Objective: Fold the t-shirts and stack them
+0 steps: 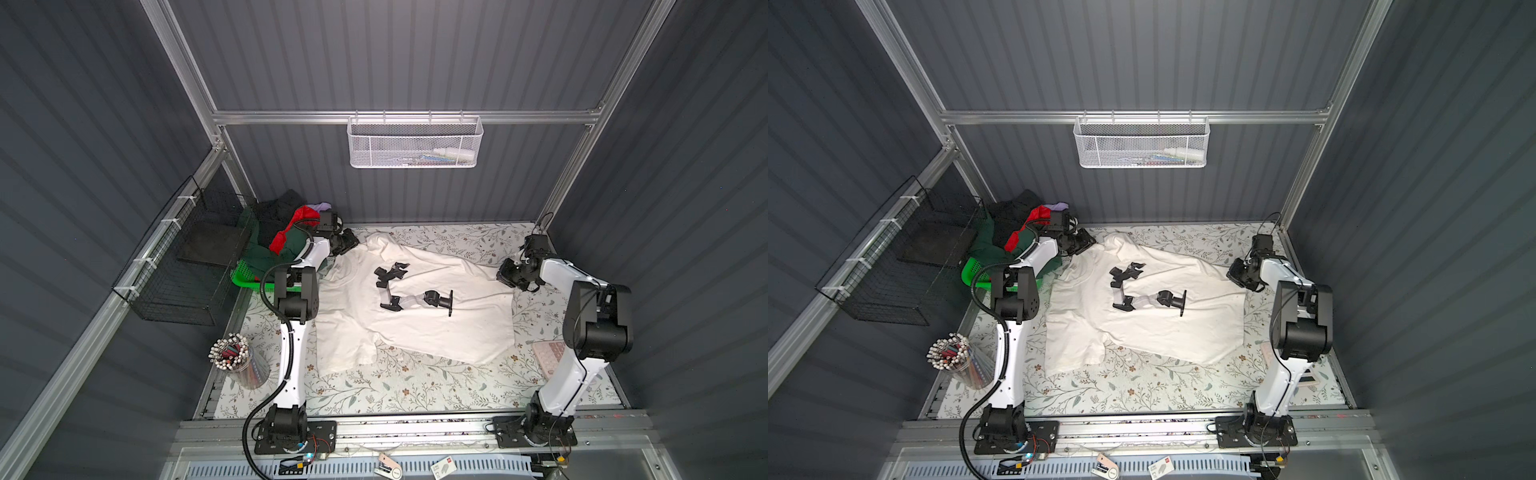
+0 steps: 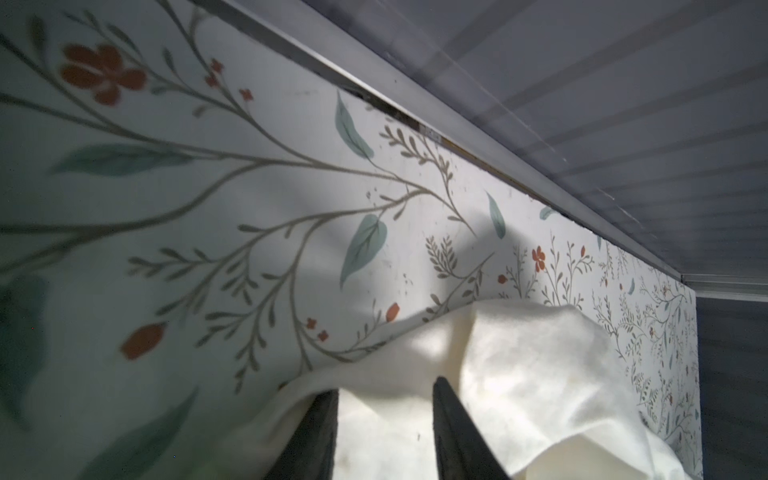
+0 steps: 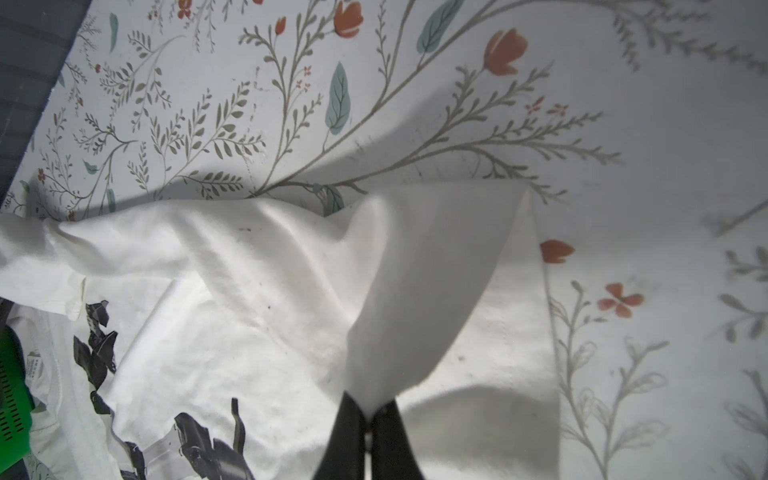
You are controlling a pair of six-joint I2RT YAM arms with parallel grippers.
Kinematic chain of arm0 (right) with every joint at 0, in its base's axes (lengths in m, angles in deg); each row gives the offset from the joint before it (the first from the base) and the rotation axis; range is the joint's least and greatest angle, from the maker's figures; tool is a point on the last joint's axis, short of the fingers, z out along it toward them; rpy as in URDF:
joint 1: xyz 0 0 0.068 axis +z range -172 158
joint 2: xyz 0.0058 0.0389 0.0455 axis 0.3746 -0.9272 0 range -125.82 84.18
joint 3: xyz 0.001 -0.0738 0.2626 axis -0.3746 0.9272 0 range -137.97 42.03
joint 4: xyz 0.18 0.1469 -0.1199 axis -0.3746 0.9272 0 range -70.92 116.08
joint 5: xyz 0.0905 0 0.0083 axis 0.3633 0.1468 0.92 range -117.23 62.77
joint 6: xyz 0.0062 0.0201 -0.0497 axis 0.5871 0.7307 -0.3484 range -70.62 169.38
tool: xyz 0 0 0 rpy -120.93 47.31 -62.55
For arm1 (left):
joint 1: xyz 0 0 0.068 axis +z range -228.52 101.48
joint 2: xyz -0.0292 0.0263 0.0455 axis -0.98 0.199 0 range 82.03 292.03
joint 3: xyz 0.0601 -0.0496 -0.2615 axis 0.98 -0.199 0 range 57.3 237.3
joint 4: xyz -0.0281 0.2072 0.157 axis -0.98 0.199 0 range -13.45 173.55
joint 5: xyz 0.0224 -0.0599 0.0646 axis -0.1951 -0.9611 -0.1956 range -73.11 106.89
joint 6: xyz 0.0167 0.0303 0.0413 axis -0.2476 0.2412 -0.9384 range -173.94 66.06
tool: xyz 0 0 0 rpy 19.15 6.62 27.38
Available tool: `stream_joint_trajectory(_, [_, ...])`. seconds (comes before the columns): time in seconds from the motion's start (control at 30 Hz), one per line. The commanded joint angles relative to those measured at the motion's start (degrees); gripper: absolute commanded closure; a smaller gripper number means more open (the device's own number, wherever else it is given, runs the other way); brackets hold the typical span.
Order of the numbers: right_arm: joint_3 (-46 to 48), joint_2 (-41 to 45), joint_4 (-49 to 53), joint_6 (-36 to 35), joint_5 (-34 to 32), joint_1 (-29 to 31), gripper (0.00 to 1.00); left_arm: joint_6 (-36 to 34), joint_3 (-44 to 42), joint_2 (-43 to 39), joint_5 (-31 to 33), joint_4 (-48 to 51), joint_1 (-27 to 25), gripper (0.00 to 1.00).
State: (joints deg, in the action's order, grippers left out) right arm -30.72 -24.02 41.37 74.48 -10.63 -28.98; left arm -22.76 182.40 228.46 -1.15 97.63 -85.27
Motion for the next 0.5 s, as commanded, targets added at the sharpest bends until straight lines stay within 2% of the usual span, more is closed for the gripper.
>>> stream_joint_trajectory(0.0, [-0.8, -0.8, 0.3, 0.2, 1.0, -0.2, 1.0, 0.4, -0.1, 0.1, -0.4, -0.1, -0.4, 0.62])
stream_joint_trajectory(0.1, [-0.9, -0.8, 0.3, 0.3, 1.4, -0.2, 1.0, 0.4, -4.0, -3.3, -0.4, -2.2, -0.4, 0.62])
stream_joint_trajectory(0.33, [-1.4, -1.4, 0.3, 0.2, 2.1, -0.1, 1.0, 0.2, -10.3, -11.1, 0.1, -3.2, -1.6, 0.44])
stream_joint_trajectory(0.47, [-1.2, -1.4, 0.3, 0.3, 4.2, -0.2, 1.0, 0.8, -12.8, -12.7, -0.4, -3.3, -3.5, 0.42])
